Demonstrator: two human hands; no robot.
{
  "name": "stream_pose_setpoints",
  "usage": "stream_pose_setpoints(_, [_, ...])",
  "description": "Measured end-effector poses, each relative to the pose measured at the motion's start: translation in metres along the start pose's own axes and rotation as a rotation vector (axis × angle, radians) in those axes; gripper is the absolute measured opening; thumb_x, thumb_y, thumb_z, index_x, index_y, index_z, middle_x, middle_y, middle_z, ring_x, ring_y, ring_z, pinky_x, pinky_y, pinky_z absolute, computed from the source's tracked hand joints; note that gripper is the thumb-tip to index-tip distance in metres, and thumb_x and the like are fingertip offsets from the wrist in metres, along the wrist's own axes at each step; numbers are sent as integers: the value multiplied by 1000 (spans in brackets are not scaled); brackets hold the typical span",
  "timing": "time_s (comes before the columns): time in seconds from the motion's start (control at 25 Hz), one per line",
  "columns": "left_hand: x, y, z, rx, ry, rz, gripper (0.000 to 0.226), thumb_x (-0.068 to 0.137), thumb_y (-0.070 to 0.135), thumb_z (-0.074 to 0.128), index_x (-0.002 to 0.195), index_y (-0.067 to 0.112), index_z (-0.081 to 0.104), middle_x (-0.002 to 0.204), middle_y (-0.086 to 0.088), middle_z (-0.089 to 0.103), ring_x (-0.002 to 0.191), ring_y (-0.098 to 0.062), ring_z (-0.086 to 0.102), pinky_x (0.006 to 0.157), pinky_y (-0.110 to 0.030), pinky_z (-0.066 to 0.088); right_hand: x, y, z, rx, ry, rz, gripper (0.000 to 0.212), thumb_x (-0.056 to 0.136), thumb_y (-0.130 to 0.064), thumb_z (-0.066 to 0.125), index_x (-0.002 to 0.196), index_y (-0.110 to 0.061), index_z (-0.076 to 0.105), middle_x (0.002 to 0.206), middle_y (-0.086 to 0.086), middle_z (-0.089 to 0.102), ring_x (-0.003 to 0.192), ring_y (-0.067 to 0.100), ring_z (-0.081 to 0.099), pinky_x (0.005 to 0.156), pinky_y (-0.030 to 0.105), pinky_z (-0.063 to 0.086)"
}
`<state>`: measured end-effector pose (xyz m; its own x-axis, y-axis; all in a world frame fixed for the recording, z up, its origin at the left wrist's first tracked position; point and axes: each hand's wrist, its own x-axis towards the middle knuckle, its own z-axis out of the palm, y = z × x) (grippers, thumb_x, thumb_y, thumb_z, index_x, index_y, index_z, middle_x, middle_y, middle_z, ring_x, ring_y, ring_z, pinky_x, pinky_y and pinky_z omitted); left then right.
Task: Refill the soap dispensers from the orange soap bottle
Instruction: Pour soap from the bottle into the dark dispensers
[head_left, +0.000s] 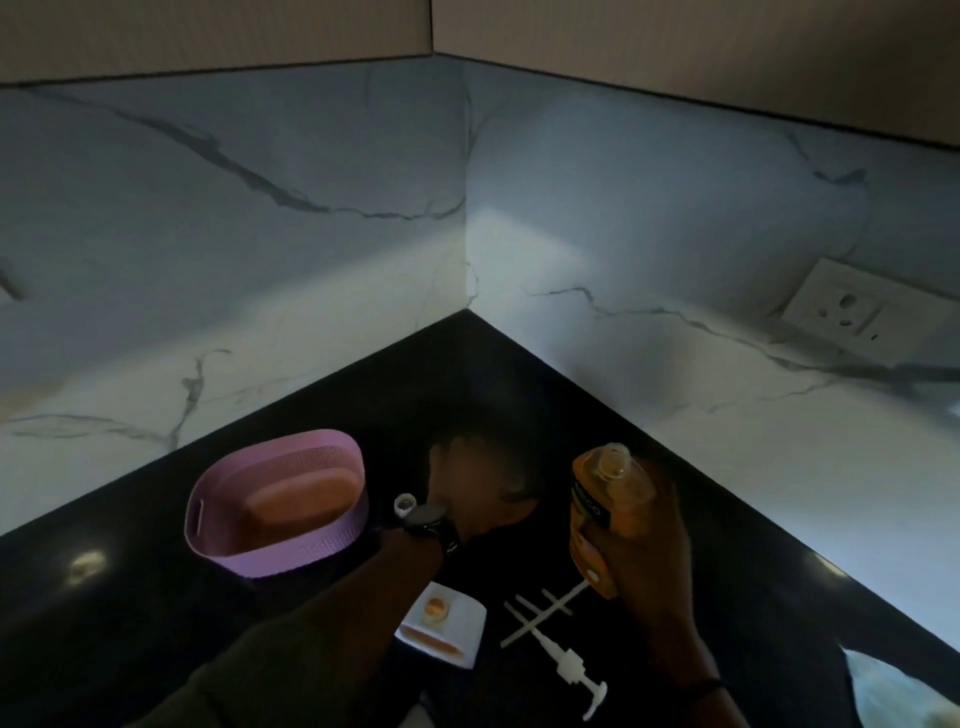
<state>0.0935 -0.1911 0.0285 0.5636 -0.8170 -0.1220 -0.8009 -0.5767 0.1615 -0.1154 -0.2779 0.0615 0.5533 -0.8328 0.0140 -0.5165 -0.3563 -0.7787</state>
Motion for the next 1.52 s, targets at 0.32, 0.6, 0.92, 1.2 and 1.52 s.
stream_pose_setpoints(0.32, [-30, -60, -24, 42, -82, -56, 110, 65, 81, 64, 152, 21, 30, 159, -6, 28, 146, -31, 23, 118, -62, 7, -23, -22, -1, 35, -89, -193, 79, 75, -9, 80, 121, -46, 27, 140, 8, 51, 131, 26, 47, 108, 55, 39])
stream_pose_setpoints(0.6, [-47, -105, -22, 187, -260, 2, 66, 77, 75, 49, 116, 24, 63, 132, -3, 57, 135, -30, 41, 113, -70, -1, -22, -50, 35, -21, -42, -344, 73, 72, -16, 83, 128, -38, 41, 136, 0, 53, 129, 18, 50, 102, 48, 47])
stream_pose_setpoints(0.92, [-119, -103, -123, -939, 277, -31, 53, 65, 73, 69, 101, 35, 65, 93, 13, 73, 83, -4, 70, 84, -44, 58, 21, -153, 22, -355, 181, -851, 64, 78, -31, 76, 136, -23, 51, 124, 2, 57, 108, 19, 55, 86, 43, 52])
stream_pose_setpoints(1.2, [-162, -133, -194, -812, 594, -45, 45, 69, 62, 67, 108, 40, 61, 99, 19, 68, 90, 3, 64, 82, -31, 56, 32, -294, 1, -625, 360, -1267, 60, 77, -39, 64, 135, -29, 54, 125, 10, 59, 116, 32, 52, 95, 53, 37])
stream_pose_setpoints(1.52, [-184, -162, -232, -703, 698, -140, 37, 70, 53, 73, 103, 39, 64, 90, 19, 68, 80, 2, 64, 74, -33, 58, 28, -364, 4, -797, 388, -1586, 74, 66, -22, 79, 134, -32, 53, 123, 9, 61, 117, 34, 54, 94, 53, 34])
